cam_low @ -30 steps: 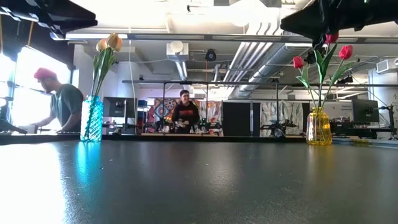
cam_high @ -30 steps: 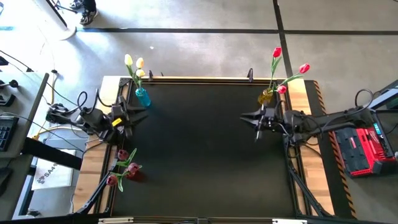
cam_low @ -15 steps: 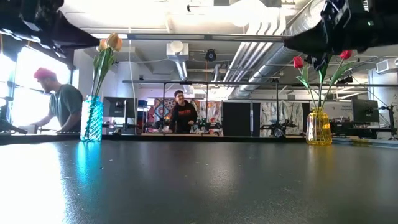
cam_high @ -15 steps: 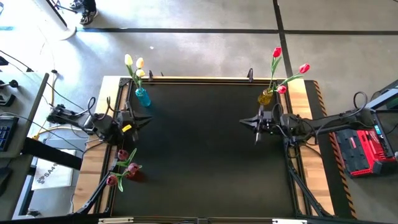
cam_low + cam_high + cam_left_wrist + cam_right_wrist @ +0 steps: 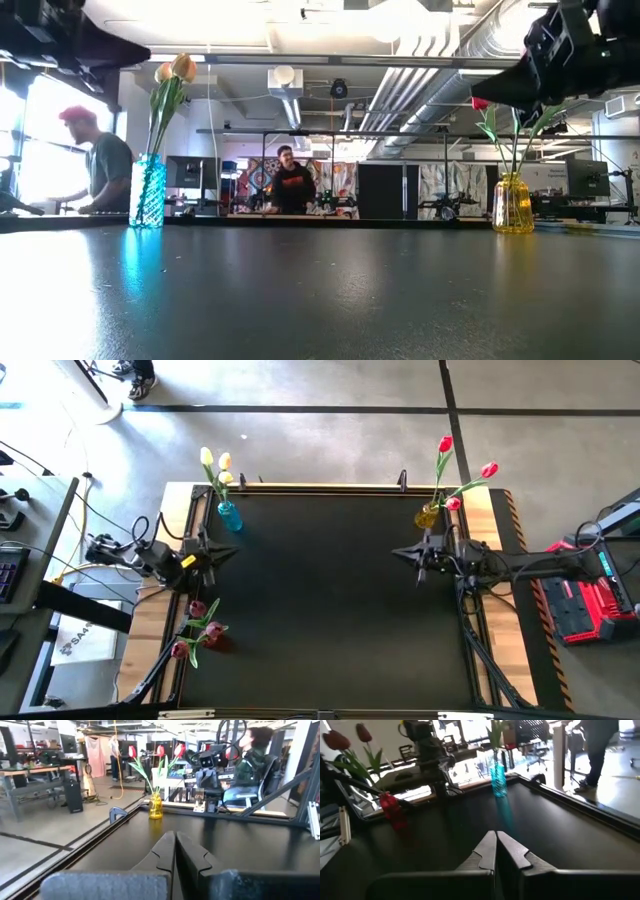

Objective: Sort flowers into vase by color
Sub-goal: Return to Home Position

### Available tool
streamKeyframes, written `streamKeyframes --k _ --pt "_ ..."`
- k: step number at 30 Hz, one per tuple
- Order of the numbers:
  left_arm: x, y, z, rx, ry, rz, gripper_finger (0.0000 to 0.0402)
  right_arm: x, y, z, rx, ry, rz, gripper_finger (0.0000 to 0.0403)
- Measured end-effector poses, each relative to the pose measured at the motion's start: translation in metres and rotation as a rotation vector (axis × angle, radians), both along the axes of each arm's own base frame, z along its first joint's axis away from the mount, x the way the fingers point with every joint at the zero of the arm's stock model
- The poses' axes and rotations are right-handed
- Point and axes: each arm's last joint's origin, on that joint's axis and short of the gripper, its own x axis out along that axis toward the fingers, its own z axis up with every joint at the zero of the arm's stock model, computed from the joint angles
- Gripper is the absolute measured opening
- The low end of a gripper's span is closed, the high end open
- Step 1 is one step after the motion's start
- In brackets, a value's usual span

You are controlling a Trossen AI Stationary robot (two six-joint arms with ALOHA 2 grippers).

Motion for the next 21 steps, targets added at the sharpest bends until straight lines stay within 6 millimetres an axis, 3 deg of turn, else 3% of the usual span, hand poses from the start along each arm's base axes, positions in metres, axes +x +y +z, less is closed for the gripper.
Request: streamKeyframes --k 6,21 --pt "0.005 -0.001 -0.014 -0.013 0.011 0.021 0.0000 -0.003 -0.001 0.002 0.011 -0.019 -0.003 0.0000" --pt "0.007 -0.002 -0.020 -0.050 0.020 0.019 0.0000 -0.021 -0.001 0.005 0.071 -0.080 0.024 0.0000"
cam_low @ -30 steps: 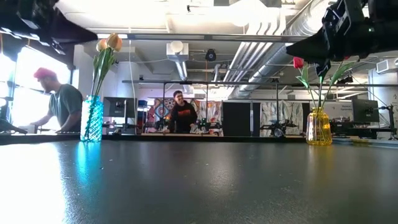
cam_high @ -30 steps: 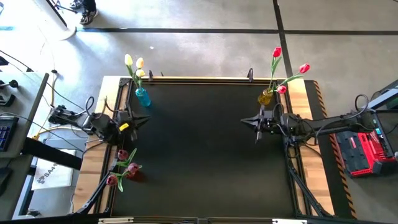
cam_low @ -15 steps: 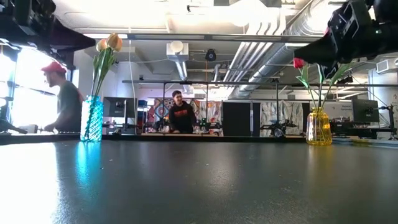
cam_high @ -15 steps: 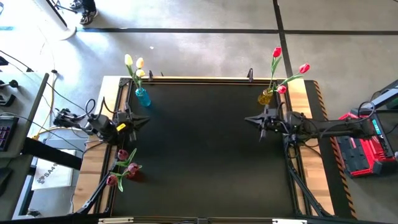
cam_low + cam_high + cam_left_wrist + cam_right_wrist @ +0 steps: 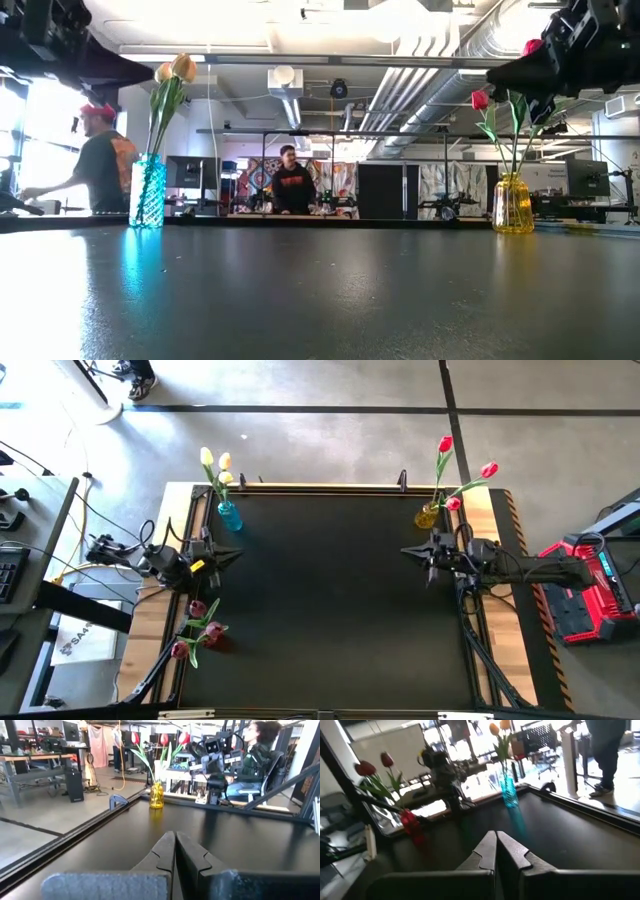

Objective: Sort flowers into vase by color
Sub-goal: Return to Home Position

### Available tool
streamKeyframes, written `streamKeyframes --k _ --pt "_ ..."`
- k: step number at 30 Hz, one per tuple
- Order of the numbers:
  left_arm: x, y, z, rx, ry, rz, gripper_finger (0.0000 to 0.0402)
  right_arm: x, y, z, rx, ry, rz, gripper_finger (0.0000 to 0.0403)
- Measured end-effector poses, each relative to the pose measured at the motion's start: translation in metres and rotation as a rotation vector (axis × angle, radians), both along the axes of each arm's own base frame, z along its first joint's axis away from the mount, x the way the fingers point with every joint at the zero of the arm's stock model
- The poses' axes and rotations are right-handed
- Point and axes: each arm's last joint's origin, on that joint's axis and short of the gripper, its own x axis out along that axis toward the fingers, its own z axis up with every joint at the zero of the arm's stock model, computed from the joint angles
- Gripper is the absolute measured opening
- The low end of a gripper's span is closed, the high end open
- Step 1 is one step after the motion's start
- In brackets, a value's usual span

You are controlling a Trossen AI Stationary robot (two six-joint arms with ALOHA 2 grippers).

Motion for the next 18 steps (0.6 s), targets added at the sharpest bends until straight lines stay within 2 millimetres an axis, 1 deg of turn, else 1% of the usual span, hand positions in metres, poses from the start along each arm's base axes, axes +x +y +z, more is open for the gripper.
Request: streamKeyframes --k 4,7,18 --pt "0.003 -0.001 -0.009 -0.007 0.000 -0.002 0.0000 0.002 0.001 -0.017 0.027 -0.064 0.023 0.0000" --pt "0.004 -0.001 -0.011 -0.013 -0.012 -0.002 0.0000 0.003 0.001 -0.030 0.047 -0.089 0.042 0.0000" --pt "0.004 -0.001 -0.011 -0.024 -0.020 0.005 0.0000 0.001 0.002 -0.033 -0.019 -0.045 0.070 0.0000"
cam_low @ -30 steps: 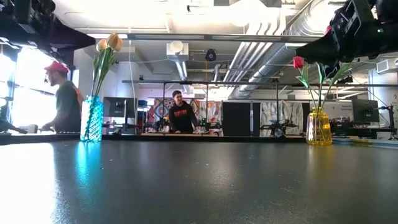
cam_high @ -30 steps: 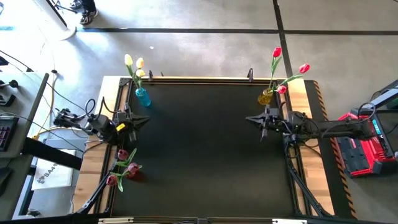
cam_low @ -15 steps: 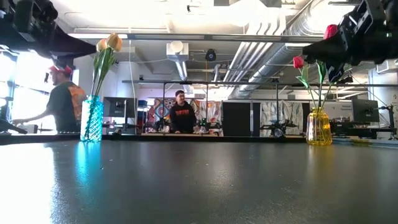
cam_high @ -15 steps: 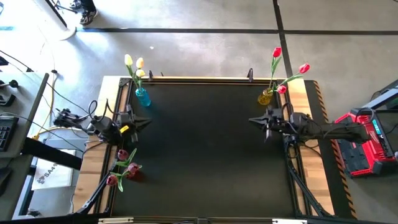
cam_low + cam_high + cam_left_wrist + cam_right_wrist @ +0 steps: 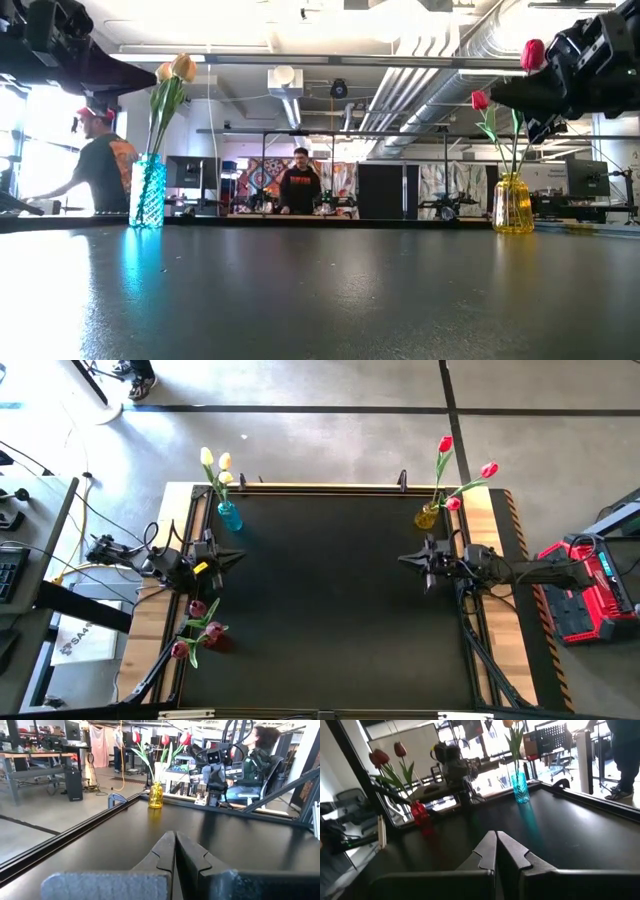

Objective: Sort flowers into vase by color
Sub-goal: Return to Home Position

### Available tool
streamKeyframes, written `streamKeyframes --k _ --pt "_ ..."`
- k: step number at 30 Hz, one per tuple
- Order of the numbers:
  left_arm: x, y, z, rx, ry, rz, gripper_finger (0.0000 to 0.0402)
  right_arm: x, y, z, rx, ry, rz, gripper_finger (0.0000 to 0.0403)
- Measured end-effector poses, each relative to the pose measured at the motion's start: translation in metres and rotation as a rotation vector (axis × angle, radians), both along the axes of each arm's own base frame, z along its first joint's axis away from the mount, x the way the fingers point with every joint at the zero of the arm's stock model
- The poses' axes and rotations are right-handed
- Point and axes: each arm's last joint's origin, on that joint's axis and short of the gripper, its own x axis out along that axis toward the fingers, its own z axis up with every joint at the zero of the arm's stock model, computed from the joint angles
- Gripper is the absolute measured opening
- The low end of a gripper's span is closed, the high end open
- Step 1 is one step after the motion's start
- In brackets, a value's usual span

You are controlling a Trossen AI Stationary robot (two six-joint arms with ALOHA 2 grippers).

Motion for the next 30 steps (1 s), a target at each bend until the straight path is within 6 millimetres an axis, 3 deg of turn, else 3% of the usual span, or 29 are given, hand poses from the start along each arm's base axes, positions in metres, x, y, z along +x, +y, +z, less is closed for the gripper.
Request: streamKeyframes --k 6,17,30 --pt "0.006 -0.002 -0.013 0.005 -0.066 -0.013 0.0000 -0.004 0.000 0.000 -0.003 -0.012 -0.005 0.0000" --pt "0.006 -0.003 -0.012 0.047 -0.064 -0.072 0.0000 -0.007 -0.001 -0.005 -0.010 0.029 -0.028 0.0000" --pt "0.008 0.000 -0.013 -0.019 -0.075 -0.152 0.0000 -0.007 -0.001 -0.005 -0.051 0.042 -0.047 0.0000"
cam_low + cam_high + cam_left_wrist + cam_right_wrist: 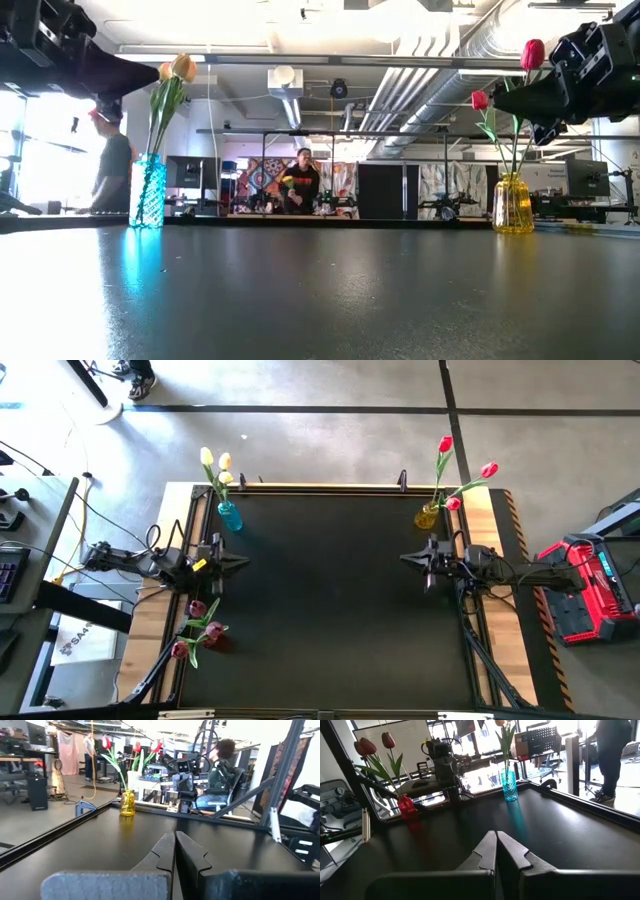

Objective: Sort flowers into vase by color
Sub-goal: Return to Home Position

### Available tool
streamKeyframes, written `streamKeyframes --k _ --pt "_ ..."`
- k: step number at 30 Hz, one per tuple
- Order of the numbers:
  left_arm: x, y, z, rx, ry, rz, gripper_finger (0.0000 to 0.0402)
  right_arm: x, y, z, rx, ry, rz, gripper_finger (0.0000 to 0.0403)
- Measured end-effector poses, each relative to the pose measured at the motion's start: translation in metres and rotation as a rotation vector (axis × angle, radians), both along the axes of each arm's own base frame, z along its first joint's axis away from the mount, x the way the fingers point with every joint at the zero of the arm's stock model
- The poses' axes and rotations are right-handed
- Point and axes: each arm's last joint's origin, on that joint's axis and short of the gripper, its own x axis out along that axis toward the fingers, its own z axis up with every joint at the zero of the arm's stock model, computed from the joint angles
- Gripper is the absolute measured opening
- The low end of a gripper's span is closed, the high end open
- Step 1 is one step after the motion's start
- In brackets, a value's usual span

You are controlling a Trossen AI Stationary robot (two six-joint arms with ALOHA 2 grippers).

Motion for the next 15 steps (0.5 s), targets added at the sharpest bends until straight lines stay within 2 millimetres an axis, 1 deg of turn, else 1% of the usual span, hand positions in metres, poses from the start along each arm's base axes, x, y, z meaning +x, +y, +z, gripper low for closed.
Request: streamKeyframes --k 10,15 --pt "0.0002 -0.0007 -0.0001 0.047 0.009 -0.020 0.0000 0.0000 0.0001 0.0003 0.043 -0.010 0.003 0.0000" --pt "0.0001 -0.0007 -0.0001 0.029 0.006 -0.020 0.0000 0.0000 0.0001 0.0001 0.043 -0.010 0.003 0.0000"
